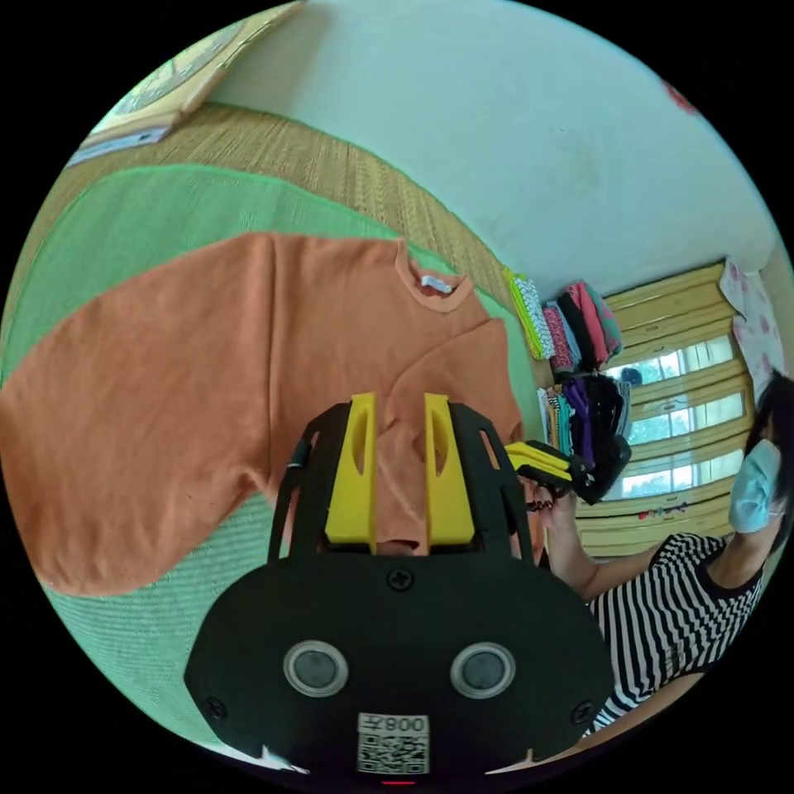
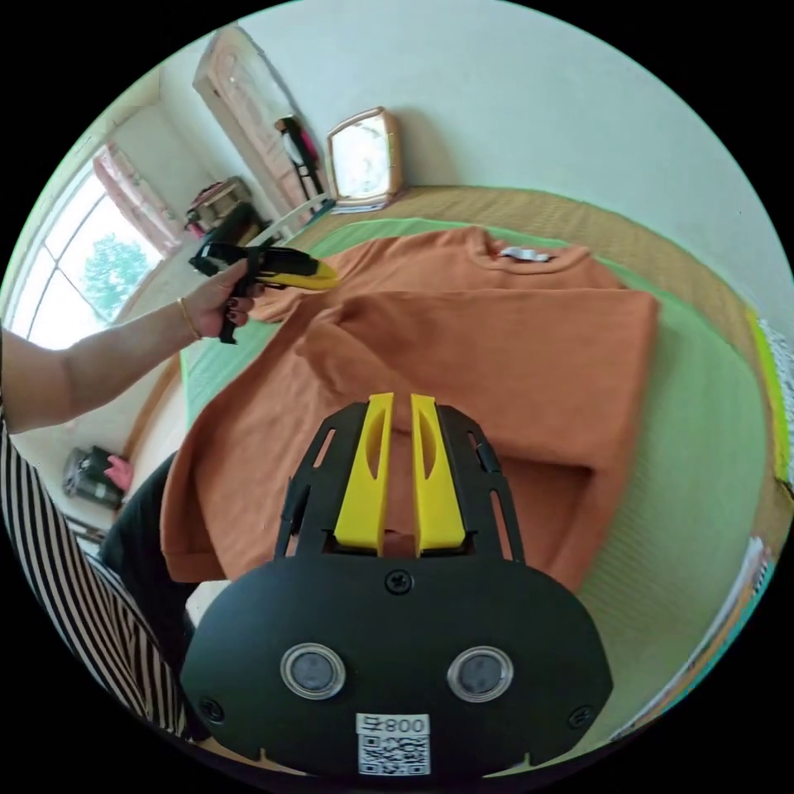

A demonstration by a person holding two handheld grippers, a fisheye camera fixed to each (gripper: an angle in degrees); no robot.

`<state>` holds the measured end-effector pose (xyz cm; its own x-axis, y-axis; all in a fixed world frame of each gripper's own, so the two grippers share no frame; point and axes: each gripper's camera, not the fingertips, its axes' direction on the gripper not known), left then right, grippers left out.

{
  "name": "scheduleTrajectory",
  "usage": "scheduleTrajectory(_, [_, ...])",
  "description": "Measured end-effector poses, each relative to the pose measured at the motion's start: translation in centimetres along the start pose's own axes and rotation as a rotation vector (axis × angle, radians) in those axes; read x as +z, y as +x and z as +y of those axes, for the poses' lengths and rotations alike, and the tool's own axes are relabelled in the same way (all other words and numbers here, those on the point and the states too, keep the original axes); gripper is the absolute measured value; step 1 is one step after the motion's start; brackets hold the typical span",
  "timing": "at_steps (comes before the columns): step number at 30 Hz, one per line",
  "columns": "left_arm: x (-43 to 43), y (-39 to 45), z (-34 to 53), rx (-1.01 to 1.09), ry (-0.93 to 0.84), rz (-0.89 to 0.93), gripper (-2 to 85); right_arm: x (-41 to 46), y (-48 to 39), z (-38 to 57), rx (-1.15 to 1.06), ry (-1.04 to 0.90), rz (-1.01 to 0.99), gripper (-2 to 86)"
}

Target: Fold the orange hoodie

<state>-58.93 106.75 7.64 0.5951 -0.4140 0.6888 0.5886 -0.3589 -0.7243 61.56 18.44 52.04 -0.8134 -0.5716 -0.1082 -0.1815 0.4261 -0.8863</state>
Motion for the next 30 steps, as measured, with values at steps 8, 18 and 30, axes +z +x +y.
scheduleTrajectory(8, [13.9, 10.0, -10.4, 0.333, -0.202, 0.129, 10.9, -3.3, -0.7, 3.3, -0.016, -0.071, 0.529, 9.9])
scheduleTrajectory(18, [25.9, 14.0, -18.2, 0.446, -0.296, 0.046, 10.4, -1.6, -4.5, 4.9, -0.135, -0.052, 0.671, 8.4])
scheduleTrajectory(30, [29.7, 14.2, -19.1, 0.468, -0.303, 0.072, 2.4, -2.7, -3.3, 8.4, -0.07, 0.047, 0.622, 4.0])
